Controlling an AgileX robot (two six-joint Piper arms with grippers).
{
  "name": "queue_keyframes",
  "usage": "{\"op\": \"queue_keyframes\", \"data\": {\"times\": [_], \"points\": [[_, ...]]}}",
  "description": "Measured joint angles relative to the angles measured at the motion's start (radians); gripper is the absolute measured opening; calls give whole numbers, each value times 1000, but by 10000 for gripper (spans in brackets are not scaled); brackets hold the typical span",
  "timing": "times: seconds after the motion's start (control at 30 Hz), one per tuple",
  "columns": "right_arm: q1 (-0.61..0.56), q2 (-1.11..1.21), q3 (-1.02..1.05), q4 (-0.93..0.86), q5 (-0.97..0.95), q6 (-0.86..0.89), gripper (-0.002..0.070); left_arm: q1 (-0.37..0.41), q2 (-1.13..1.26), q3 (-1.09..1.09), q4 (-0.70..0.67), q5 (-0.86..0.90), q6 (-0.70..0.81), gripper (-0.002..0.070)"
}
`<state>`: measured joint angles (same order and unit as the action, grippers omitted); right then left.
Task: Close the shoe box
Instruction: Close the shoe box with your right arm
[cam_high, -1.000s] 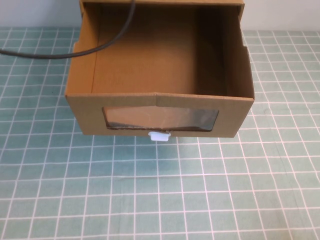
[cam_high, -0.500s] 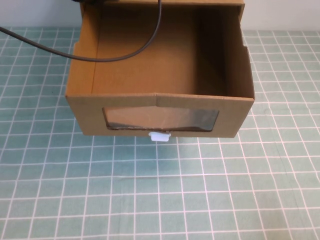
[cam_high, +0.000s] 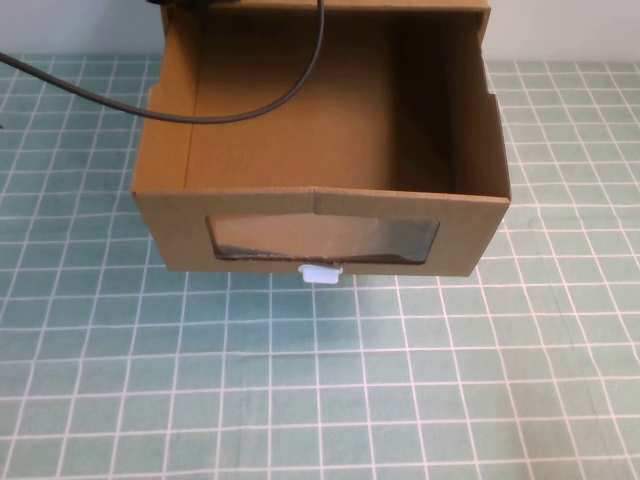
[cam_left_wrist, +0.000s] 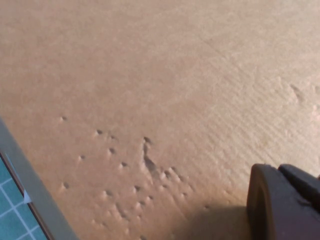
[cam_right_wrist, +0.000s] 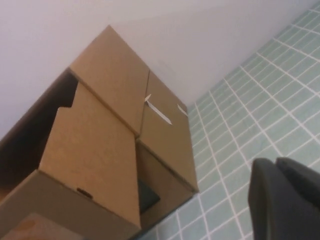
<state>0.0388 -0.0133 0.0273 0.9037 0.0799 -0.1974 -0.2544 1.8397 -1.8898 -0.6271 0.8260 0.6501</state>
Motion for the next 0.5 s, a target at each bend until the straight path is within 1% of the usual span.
{"op": "queue_keyframes", "data": {"times": [0.07,0.2,0.3,0.37,0.5], "points": [[0,0,-2,42,22,0,-11,0,0,0,0,-2,0,-5],[0,44,-109,33,234,0,-11,0,0,0,0,-8,2,-5],[0,175,-258,-40,445,0,-11,0,0,0,0,-12,2,-5],[0,299,-378,-122,608,0,-11,0,1,0,0,-12,2,-5],[0,535,-591,-259,871,-14,-11,0,2,0,0,-16,2,-5]]}}
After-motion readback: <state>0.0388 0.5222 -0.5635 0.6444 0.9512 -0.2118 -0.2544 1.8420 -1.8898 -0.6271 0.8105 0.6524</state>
